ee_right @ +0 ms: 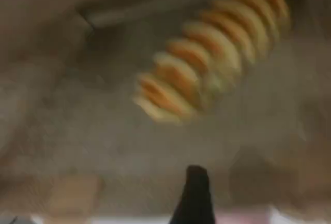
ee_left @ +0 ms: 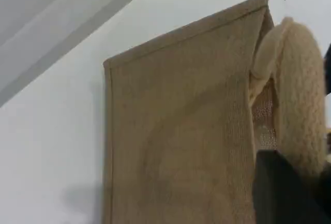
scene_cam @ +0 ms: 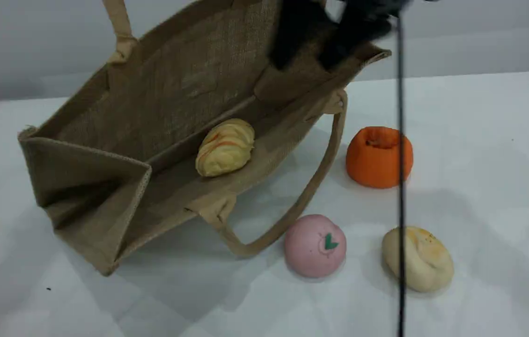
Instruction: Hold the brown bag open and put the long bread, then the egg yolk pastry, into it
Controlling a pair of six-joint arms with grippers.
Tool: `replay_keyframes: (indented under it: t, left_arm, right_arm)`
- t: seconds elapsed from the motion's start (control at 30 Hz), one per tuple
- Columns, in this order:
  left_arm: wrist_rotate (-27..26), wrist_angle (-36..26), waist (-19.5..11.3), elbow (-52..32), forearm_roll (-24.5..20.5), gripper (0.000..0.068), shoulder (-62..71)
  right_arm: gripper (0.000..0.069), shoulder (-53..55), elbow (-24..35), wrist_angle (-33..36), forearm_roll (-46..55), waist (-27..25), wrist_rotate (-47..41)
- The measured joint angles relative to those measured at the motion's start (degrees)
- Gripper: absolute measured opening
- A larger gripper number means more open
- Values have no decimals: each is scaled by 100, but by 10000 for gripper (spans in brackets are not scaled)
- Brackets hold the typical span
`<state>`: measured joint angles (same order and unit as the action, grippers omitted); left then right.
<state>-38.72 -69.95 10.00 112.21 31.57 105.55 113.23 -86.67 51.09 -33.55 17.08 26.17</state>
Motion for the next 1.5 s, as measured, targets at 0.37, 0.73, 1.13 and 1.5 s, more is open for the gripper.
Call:
replay_keyframes:
  t: [0.37,0.73,1.13,1.5]
  left_arm:
    - [0,0,-6,0,-38,87,0]
    - [-121,0,-6,0,-52,87,0]
    - [-121,0,-6,0,-52,87,0]
    - [-115,0,-6,0,-52,87,0]
  right_arm:
    - [504,0,993,393,1574,-225,-1408]
    - [502,4,2740,-1164,1247,-225,-1323]
    - [502,293,2797,-1801,700,-225,-903]
    - [440,754,2797,-1809,630,-225,-842]
